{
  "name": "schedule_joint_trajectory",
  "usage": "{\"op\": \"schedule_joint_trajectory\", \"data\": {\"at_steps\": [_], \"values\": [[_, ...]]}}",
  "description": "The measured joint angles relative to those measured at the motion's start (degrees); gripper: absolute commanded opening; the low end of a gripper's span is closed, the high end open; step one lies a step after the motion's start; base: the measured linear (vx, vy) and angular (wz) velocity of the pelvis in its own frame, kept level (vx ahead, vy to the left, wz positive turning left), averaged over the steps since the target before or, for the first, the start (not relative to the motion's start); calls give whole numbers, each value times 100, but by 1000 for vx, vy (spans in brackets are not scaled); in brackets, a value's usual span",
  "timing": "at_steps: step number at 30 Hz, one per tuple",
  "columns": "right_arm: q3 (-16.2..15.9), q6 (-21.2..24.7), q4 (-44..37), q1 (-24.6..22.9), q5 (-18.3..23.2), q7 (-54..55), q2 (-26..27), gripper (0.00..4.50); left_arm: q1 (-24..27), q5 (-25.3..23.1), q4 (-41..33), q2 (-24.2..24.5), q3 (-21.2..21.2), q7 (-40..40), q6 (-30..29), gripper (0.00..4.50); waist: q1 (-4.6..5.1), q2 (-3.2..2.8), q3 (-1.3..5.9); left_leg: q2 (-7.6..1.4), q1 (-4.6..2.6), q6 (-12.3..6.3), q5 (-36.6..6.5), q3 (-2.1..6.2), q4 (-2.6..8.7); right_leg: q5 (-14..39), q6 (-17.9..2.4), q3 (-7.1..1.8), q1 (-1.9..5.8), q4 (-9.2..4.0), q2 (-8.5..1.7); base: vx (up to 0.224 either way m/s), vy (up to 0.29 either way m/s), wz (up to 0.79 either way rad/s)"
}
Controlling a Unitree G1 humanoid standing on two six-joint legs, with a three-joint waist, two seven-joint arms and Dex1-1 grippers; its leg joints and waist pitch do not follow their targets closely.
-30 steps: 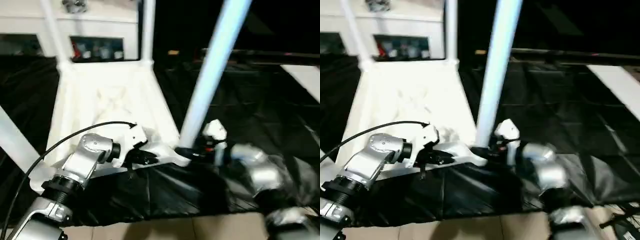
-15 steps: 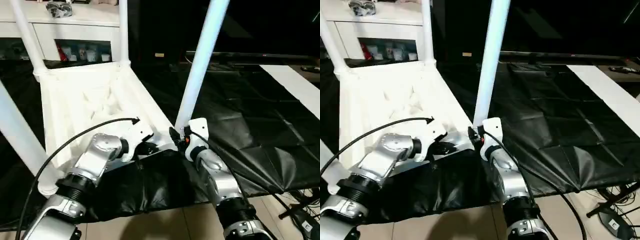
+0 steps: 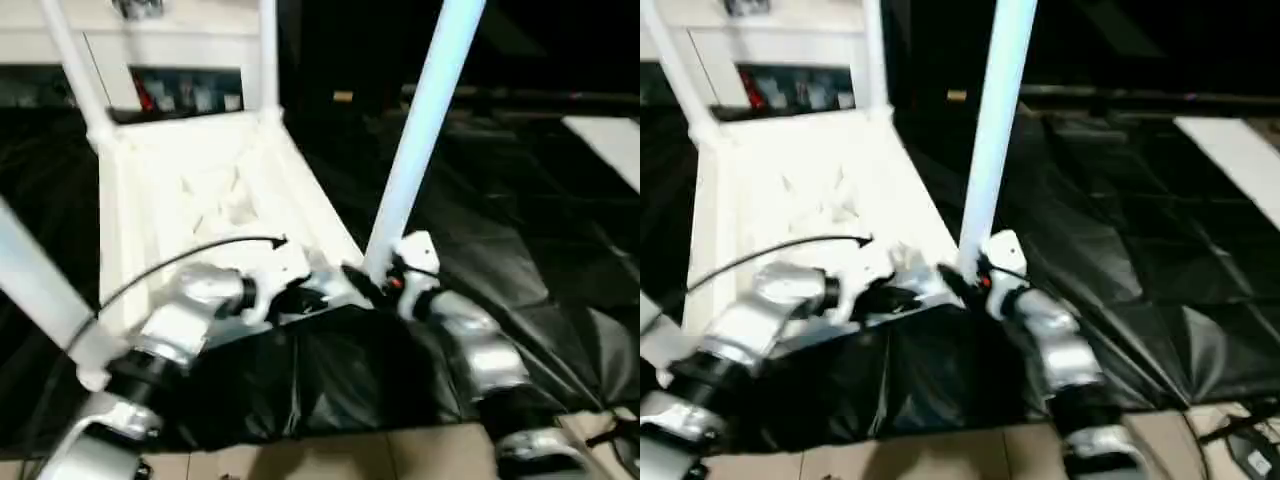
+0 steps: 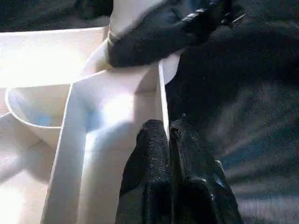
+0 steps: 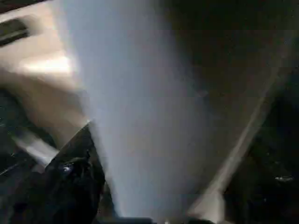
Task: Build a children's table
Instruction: Rotate leg to tighten
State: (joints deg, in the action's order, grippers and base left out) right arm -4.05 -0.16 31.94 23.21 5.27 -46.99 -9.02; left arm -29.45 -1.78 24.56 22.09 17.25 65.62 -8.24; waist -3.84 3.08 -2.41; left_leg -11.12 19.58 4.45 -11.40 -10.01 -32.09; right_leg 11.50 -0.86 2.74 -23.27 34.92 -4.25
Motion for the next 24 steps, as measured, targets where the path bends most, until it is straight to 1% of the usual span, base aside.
{"op": "schedule_joint_trajectory", "data": {"at_steps": [4, 6, 8, 10, 11, 13, 14, 17, 22, 24], "values": [[-300, 214, -245, -31, 312, -1428, -598, 351, -25, 149, 218, 240, 18, 654, 463, 0, -45, 1, -6, 1, 8, -2, -3, 5, -15, 5, -3, 0, 0, 1, -5, 0, 0, 0], [-346, 252, -250, -11, 380, -1818, -677, 351, -48, 206, 303, 310, 48, 853, 560, 0, -46, -5, -10, 1, 8, -1, -3, 5, -33, 3, -4, -2, 2, 8, -8, 0, 0, 0], [-439, 295, -242, 44, 400, -2160, -749, 351, -71, 220, 370, 328, 69, 1022, 660, 0, -73, -12, -16, -4, 1, 1, -1, 0, -45, -3, -10, -2, 11, 12, -10, 0, 0, 0], [-540, 374, -173, 196, 419, -2526, -803, 323, -192, 225, 573, 362, 125, 1215, 758, 0, -114, -19, -21, -11, -8, 5, -2, -4, -59, -10, -15, -1, 15, 23, -10, 0, 0, 0], [-562, 378, -163, 232, 420, -2621, -814, 323, -235, 224, 644, 381, 138, 1268, 789, 0, -126, -18, -21, -15, -10, 20, -7, -7, -59, -12, -15, 0, 15, 25, -10, 0, 0, 0], [-612, 394, -136, 302, 440, -2740, -810, 304, -266, 225, 735, 409, 140, 1367, 874, 0, -139, -18, -21, -24, -16, 47, -9, -16, -61, -14, -16, 4, 16, 29, -10, 0, 0, 0], [-637, 412, -127, 331, 451, -2781, -811, 304, -272, 227, 771, 415, 139, 1405, 901, 0, -139, -18, -21, -25, -15, 47, -8, -18, -62, -14, -16, 4, 16, 30, -10, 0, 0, 0], [-667, 468, -126, 369, 540, -2885, -812, 269, -357, 259, 917, 418, 138, 1510, 951, 0, -144, -17, -21, -28, -6, 49, -8, -20, -62, -14, -15, 8, 18, 30, -10, 0, 0, 0], [-691, 471, -126, 382, 540, -2949, -808, 229, -446, 294, 1071, 411, 152, 1656, 989, 0, -166, -17, -21, -41, 3, 42, -3, -21, -62, -11, -17, 28, 17, 29, -8, 0, 0, 0], [-701, 467, -127, 382, 537, -2950, -804, 224, -468, 298, 1123, 407, 150, 1668, 990, 0, -177, -18, -20, -45, 2, 46, -2, -22, -62, -11, -17, 31, 17, 31, -8, 0, 0, 0]]}}
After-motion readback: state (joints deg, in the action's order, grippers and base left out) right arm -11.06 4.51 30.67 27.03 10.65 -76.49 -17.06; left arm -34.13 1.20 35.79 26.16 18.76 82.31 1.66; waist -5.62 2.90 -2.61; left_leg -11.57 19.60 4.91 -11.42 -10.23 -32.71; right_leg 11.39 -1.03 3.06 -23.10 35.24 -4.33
